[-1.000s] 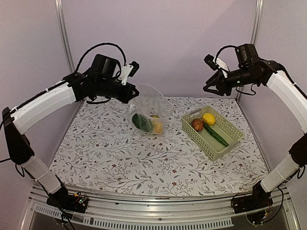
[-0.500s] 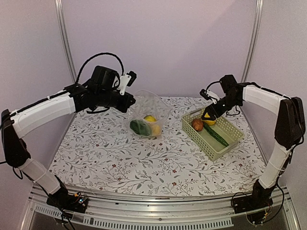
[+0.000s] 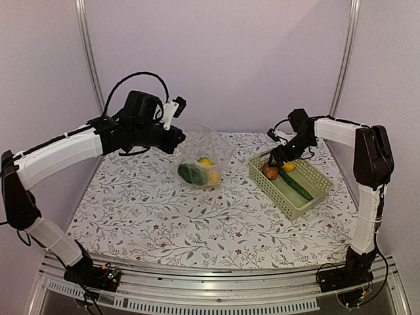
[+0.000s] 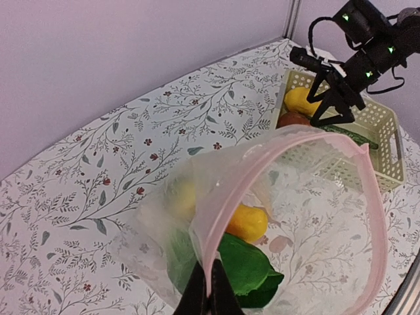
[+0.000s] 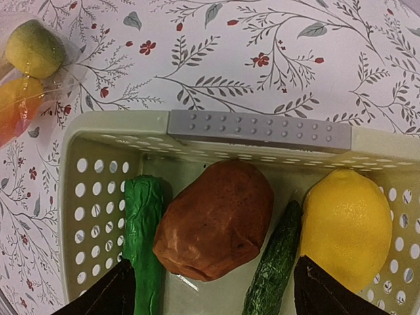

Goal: Place the food in the zip-top bag and seal the zipper
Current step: Pick up the fake vegetable from the bin, then place the fake vegetable in the zipper food storage bag, then adjust the zipper food storage bag at the center of the board.

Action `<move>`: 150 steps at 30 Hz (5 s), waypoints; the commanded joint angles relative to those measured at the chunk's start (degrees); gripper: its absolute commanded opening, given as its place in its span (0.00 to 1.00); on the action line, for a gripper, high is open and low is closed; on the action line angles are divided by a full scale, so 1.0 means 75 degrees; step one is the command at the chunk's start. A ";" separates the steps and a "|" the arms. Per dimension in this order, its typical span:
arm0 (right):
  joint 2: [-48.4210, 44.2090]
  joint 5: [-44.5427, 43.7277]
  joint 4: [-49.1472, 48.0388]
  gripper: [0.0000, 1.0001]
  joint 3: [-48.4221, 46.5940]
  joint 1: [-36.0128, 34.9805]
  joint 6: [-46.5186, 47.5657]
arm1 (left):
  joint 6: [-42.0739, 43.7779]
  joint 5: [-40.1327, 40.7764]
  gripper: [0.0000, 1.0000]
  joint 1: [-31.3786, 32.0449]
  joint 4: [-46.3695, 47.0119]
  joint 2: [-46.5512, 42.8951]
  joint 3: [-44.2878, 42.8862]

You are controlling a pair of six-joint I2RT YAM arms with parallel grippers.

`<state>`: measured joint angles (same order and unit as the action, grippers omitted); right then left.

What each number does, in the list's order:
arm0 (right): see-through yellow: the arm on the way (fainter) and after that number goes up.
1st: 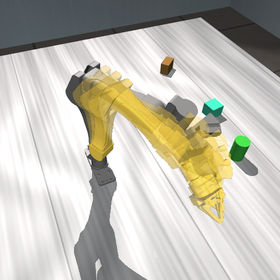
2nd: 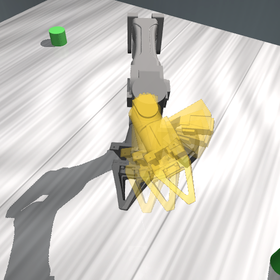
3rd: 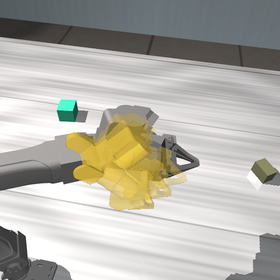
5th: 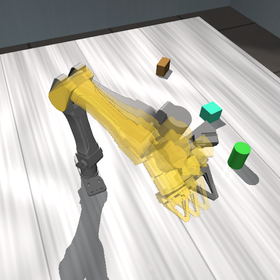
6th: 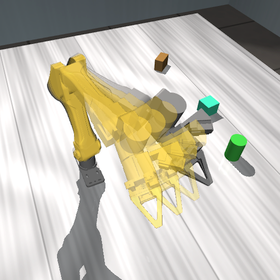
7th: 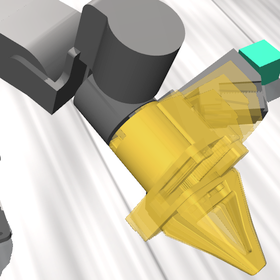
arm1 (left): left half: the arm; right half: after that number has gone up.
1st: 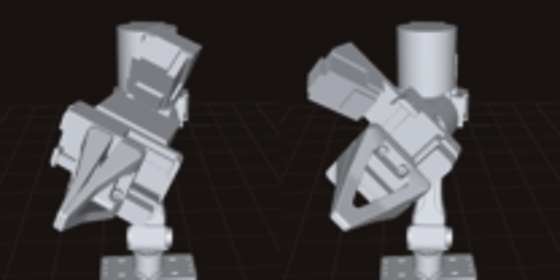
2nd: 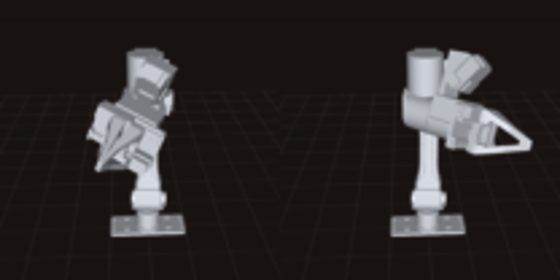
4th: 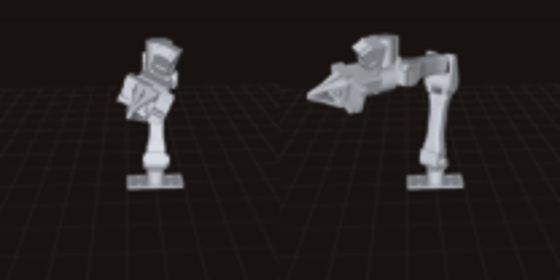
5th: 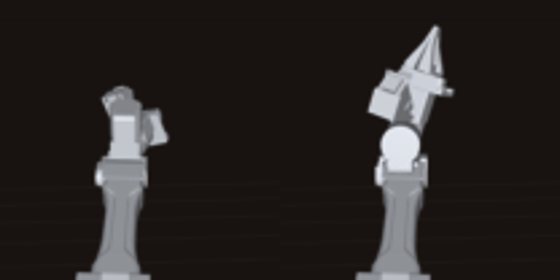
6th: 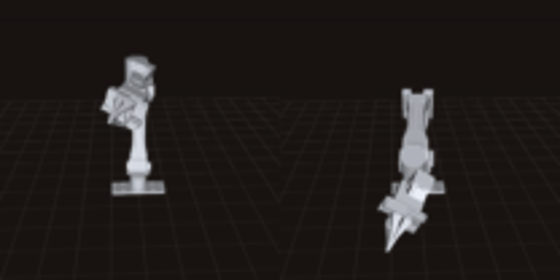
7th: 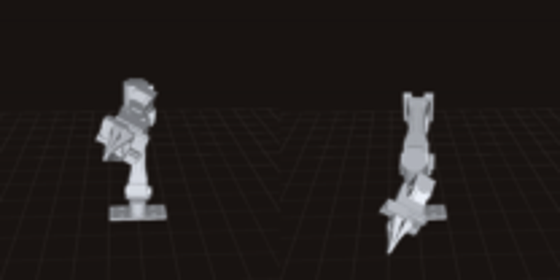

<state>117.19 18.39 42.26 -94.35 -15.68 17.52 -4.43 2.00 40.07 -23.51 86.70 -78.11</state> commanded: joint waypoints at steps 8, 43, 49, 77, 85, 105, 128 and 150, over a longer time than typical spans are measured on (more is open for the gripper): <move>0.0851 -0.0155 0.0086 0.83 -0.0358 -0.0265 -0.0383 | 0.0092 -0.0006 0.00 0.0009 0.0181 -0.0137 0.0066; -0.2899 0.0757 -0.0070 0.37 0.0481 -0.0780 0.0035 | 0.0092 -0.0207 0.00 0.0002 0.0250 -0.0056 0.0113; -0.3569 0.1267 -0.0335 0.34 0.0019 -0.1875 0.0487 | 0.0047 -0.0476 0.00 -0.0008 0.0332 -0.0063 0.0125; -0.1555 -0.0832 -0.1029 0.90 -0.1721 -0.4391 0.1156 | -0.0215 -0.1134 0.00 -0.0052 0.0577 -0.0485 0.0231; -0.2217 0.0465 -0.0039 0.75 -0.1224 -0.4569 0.2140 | -0.0207 -0.1132 0.00 -0.0090 0.0579 -0.0479 0.0242; -0.1410 -0.2088 -0.0007 0.04 -0.1264 -0.5263 0.2765 | -0.0102 -0.0997 0.08 -0.0128 0.0503 -0.0520 0.0242; -0.1853 -0.1903 0.0161 0.05 -0.2127 -0.5257 0.3183 | -0.0095 -0.0414 0.00 -0.0351 0.1658 -0.1399 0.1032; -0.3843 0.1235 0.0085 0.48 0.0337 -0.0579 0.1552 | -0.0157 -0.0586 0.00 -0.0332 0.1336 -0.0832 0.0825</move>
<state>89.30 24.88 44.25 -98.65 -23.92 33.26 -5.85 -2.52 38.13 -14.41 79.85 -72.07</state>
